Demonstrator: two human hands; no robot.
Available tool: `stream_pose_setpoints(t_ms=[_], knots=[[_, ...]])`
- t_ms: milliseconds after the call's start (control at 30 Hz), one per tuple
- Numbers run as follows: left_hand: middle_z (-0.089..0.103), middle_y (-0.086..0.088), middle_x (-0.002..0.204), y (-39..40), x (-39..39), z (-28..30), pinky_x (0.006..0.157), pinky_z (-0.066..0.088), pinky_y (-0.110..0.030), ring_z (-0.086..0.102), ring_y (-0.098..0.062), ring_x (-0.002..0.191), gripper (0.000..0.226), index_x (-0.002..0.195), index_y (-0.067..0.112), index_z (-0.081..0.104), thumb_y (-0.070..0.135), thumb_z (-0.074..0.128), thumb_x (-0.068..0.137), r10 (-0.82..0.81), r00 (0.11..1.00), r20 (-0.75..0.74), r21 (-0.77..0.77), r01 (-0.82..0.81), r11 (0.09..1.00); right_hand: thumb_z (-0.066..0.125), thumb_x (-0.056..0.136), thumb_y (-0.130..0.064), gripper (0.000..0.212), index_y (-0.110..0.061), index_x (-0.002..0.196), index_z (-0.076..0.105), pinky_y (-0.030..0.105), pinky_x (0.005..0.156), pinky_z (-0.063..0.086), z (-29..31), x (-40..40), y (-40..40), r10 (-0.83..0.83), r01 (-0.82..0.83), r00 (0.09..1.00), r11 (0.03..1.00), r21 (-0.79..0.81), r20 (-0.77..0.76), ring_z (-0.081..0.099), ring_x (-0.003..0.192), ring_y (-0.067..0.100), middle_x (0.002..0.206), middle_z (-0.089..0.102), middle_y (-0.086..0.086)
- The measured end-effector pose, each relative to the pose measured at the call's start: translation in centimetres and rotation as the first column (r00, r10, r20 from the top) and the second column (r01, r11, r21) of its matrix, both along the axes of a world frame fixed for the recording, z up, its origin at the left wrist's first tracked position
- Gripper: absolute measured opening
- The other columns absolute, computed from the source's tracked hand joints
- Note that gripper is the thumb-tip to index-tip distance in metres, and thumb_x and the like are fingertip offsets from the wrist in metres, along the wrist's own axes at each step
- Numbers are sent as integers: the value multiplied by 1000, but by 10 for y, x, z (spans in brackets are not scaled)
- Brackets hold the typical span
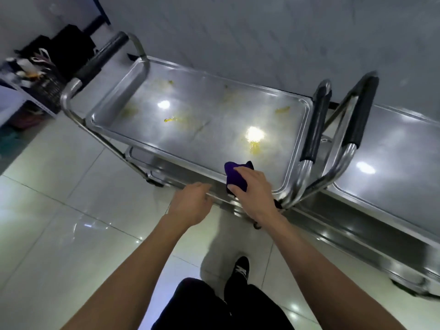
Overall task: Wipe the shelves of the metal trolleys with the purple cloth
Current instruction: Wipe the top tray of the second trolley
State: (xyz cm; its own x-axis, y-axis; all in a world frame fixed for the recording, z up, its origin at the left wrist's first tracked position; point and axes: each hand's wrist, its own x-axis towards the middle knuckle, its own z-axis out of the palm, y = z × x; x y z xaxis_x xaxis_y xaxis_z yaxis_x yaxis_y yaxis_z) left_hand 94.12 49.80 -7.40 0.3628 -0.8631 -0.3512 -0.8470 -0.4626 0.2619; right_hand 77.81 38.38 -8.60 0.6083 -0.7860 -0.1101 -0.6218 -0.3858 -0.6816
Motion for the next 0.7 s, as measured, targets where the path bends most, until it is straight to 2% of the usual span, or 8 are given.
stream_pose_setpoints(t_ms=[100, 300, 567, 700], knots=[[60, 1, 136, -26, 29, -1, 96, 51, -42, 57, -23, 122, 41, 136, 26, 56, 41, 49, 99, -1, 1000, -24, -10, 1, 1000, 63, 95, -41, 52, -27, 143, 51, 49, 109, 37, -2, 31, -17, -16, 16, 1000, 1000, 11, 5, 40, 134, 21, 146, 53, -9], [55, -3, 145, -76, 113, -12, 106, 45, -46, 52, -25, 130, 47, 145, 21, 51, 37, 52, 100, -64, 996, -59, -10, 63, 998, 62, 95, -39, 49, -27, 142, 51, 50, 109, 37, -11, 108, -49, -66, 66, 998, 998, 3, 5, 41, 134, 22, 145, 54, -7], [55, 2, 143, -122, 228, -48, 103, 45, -41, 53, -23, 126, 43, 142, 29, 53, 39, 49, 100, -172, 978, -120, 11, 175, 985, 63, 96, -37, 50, -24, 142, 52, 53, 110, 36, -36, 202, -61, -243, 240, 965, 970, -35, -95, 38, 138, 28, 148, 52, -5], [58, 0, 139, -126, 265, -62, 100, 46, -42, 55, -24, 124, 40, 138, 26, 57, 37, 47, 102, -241, 963, -116, 5, 243, 970, 52, 101, -41, 50, -26, 149, 44, 51, 119, 23, -52, 222, -42, -232, 233, 952, 972, -19, -200, 26, 147, 27, 157, 40, -4]])
